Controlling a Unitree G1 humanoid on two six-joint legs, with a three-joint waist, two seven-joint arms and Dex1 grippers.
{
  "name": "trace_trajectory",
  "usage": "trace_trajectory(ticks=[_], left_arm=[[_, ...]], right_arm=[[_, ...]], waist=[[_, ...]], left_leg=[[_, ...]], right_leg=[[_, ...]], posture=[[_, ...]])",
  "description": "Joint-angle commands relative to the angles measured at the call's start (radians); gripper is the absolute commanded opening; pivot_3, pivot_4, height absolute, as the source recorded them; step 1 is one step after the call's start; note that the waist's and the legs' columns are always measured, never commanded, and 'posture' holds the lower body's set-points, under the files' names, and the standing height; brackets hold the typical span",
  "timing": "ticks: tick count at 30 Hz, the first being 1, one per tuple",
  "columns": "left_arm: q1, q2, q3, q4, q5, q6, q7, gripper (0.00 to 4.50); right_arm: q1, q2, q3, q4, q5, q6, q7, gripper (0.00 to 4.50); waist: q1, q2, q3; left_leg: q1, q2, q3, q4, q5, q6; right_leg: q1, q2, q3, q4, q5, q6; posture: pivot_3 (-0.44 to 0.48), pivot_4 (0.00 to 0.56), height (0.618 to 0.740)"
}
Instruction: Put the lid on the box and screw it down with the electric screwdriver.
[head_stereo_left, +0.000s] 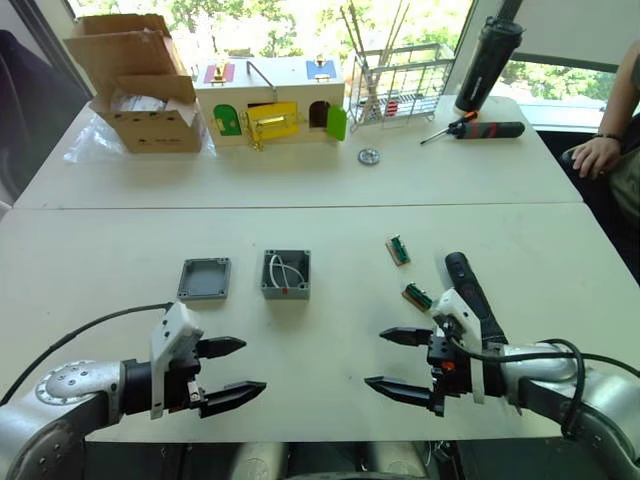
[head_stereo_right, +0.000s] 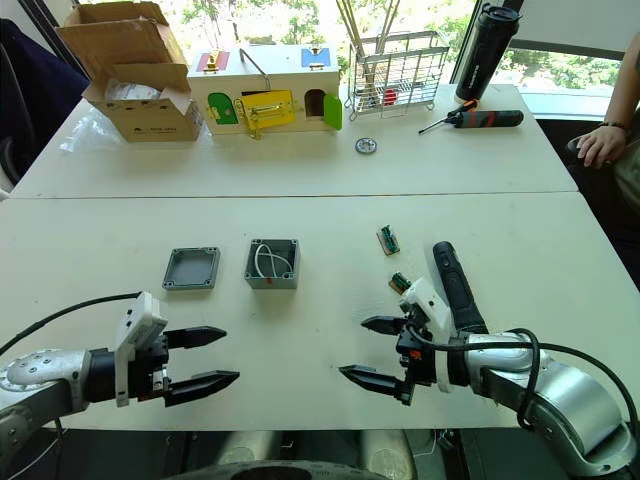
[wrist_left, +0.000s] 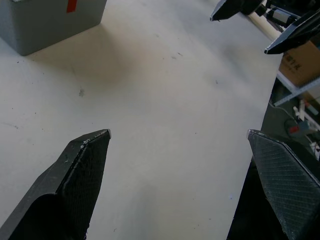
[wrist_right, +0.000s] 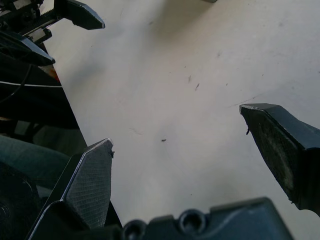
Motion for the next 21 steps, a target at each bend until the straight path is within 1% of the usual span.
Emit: trace_trajectory(ticks=[1,3,8,15,21], left_arm=[[-0.017,-0.006,-0.007,0.001,0.012,-0.023,0.002,4.5],[-0.027,-0.014,0.0,0.006,-0.015,-0.006,0.004,4.5],[-0.024,0.003,-0.001,0.007,-0.009,0.0,-0.004,4.5],[-0.018,0.006,0.018,0.003,-0.051,0.023,-0.017,4.5],[-0.042,0.016,0.019,0.005,-0.015,0.014,0.013,4.5]], right_arm=[[0.0,0.009,-0.001,-0.015,0.0,-0.016,0.005,4.49],[0.004,0.011,0.0,-0.017,-0.005,-0.017,0.001,4.49],[0.013,0.012,0.004,-0.021,-0.019,-0.017,-0.006,4.49],[0.01,0.027,-0.027,-0.011,0.026,-0.019,0.017,4.49],[-0.036,0.017,-0.039,-0.013,0.033,0.011,0.006,4.49]], waist=[[0.0,0.0,0.0],[0.0,0.0,0.0],[-0.001,0.0,0.0],[-0.001,0.0,0.0],[0.0,0.0,0.0]], left_leg=[[0.0,0.0,0.0,0.0,0.0,0.0],[0.0,0.0,0.0,0.0,0.0,0.0],[0.0,0.0,0.0,0.0,0.0,0.0],[0.0,0.0,0.0,0.0,0.0,0.0],[0.0,0.0,0.0,0.0,0.0,0.0]], right_leg=[[0.0,0.0,0.0,0.0,0.0,0.0],[0.0,0.0,0.0,0.0,0.0,0.0],[0.0,0.0,0.0,0.0,0.0,0.0],[0.0,0.0,0.0,0.0,0.0,0.0],[0.0,0.0,0.0,0.0,0.0,0.0]], posture=[[0.0,0.15,0.74],[0.0,0.15,0.74],[0.0,0.15,0.74],[0.0,0.15,0.74],[0.0,0.15,0.74]])
